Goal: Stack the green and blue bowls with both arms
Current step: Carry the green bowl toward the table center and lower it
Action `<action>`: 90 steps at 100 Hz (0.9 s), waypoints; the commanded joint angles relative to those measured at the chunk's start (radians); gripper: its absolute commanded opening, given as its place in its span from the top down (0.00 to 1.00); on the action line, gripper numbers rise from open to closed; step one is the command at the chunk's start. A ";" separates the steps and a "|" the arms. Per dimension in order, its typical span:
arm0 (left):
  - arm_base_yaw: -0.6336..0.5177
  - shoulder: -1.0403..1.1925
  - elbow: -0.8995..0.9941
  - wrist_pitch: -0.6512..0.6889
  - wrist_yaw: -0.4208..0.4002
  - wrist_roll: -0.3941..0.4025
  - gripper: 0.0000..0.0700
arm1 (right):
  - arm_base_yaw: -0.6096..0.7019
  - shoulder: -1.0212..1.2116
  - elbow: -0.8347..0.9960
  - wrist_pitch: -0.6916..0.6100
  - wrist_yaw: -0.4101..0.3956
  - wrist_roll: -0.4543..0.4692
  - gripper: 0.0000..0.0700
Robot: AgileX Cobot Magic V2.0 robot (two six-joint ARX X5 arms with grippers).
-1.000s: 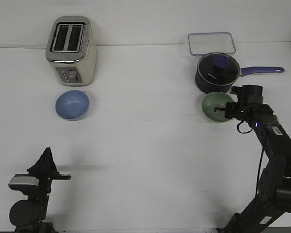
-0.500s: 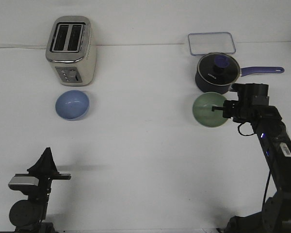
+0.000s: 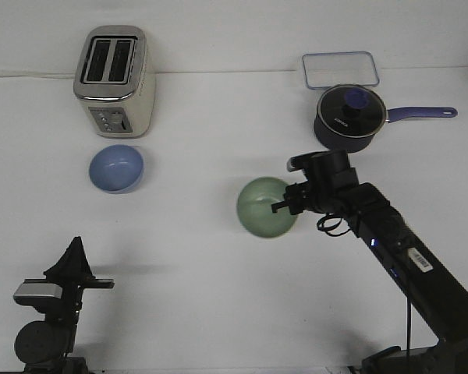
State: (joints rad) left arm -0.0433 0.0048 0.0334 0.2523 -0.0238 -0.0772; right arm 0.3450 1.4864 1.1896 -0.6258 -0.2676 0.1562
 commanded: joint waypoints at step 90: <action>0.002 -0.002 -0.019 0.010 -0.002 -0.006 0.98 | 0.199 0.089 -0.208 0.222 0.010 0.144 0.98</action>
State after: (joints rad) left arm -0.0429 0.0048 0.0334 0.2520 -0.0238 -0.0776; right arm 0.5316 1.5566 0.9749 -0.4137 -0.2581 0.2939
